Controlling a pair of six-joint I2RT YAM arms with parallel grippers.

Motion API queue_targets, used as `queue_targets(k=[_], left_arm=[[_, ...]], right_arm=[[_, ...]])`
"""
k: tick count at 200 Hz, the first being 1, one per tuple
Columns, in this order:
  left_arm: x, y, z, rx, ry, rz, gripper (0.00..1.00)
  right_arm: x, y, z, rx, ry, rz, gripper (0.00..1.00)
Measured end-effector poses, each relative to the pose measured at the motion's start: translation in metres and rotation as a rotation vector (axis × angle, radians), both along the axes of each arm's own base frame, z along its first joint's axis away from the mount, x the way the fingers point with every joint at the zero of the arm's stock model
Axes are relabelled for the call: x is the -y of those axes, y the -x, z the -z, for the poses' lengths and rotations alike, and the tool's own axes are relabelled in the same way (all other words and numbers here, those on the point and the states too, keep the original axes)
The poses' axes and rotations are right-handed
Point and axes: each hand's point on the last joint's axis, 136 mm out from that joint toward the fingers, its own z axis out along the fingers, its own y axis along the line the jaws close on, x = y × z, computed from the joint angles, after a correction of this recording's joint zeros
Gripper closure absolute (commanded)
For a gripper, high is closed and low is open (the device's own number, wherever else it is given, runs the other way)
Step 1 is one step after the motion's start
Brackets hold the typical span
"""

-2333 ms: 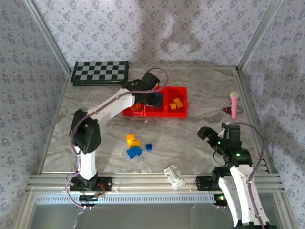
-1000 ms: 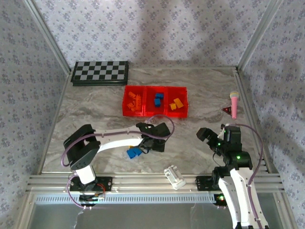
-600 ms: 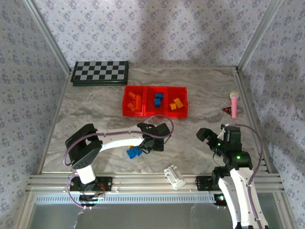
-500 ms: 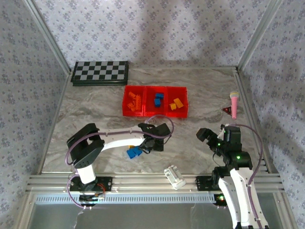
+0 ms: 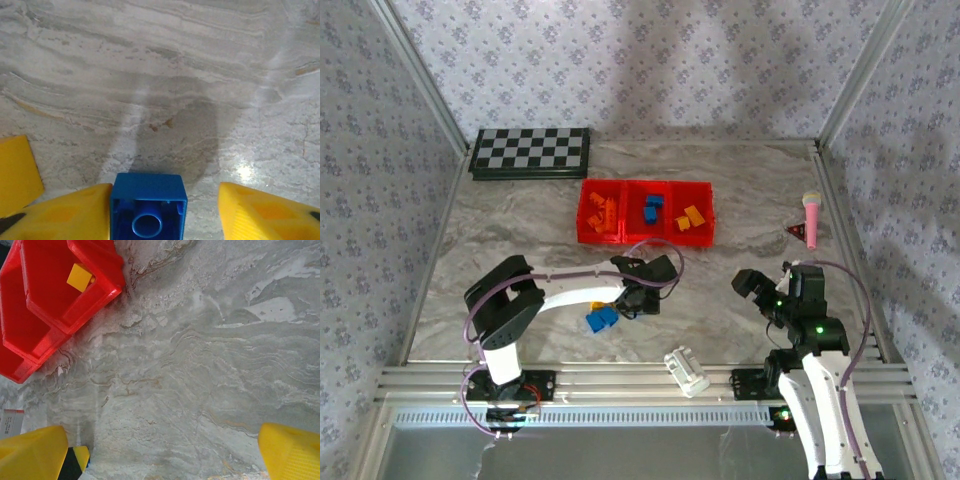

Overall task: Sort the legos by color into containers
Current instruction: Pick up the lego from the middle-left of the table.

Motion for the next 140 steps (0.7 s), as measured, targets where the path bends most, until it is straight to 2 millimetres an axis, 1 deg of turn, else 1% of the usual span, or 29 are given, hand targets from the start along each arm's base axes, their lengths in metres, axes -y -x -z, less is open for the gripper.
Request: queue_targets(k=[61, 85, 103, 140], left_arm=[[-0.003, -0.002, 0.001, 0.001, -0.009, 0.013, 0.49], [-0.005, -0.004, 0.001, 0.002, -0.015, 0.026, 0.53], [-0.006, -0.006, 0.001, 0.003, -0.017, 0.03, 0.55], [-0.009, -0.009, 0.002, 0.003, -0.023, 0.036, 0.62]], right_arm=[[0.0, 0.001, 0.004, -0.008, -0.001, 0.001, 0.0], [-0.001, 0.003, 0.01, -0.023, -0.006, 0.001, 0.0], [-0.001, 0.003, 0.012, -0.03, -0.01, 0.0, 0.0], [-0.001, 0.004, 0.013, -0.033, -0.01, 0.0, 0.0]])
